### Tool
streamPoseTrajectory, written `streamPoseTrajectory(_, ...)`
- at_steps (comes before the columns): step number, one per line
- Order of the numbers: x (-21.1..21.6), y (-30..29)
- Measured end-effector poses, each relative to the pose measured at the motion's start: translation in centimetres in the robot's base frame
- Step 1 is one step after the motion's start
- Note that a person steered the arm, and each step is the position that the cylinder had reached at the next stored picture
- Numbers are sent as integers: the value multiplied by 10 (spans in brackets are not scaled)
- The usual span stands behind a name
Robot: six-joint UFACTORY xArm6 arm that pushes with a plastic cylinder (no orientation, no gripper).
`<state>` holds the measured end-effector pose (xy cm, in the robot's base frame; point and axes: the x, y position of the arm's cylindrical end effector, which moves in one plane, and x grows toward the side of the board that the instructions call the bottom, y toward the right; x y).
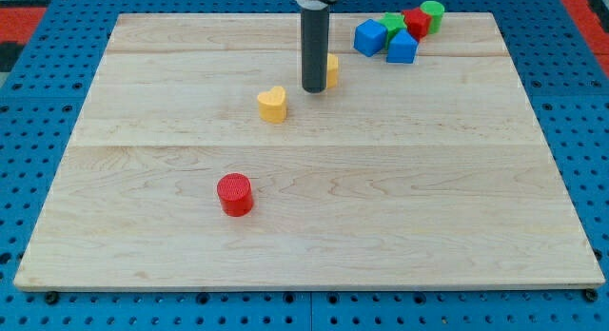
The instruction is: Slide the yellow heart below the yellow hexagon
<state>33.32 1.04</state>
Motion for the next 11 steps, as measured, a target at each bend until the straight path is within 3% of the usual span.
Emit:
streamPoseTrajectory(1, -30, 6)
streamPoseTrajectory(2, -33, 6)
streamPoseTrajectory(3, -21, -60)
streamPoseTrajectory(4, 37, -87)
streamPoseTrajectory(6, 68, -67)
streamPoseTrajectory(7, 41, -68)
streamPoseTrajectory(8, 28, -31)
streamPoseTrajectory(9, 72, 38)
streamPoseTrajectory(10, 125, 49)
streamPoseTrajectory(11, 116, -2)
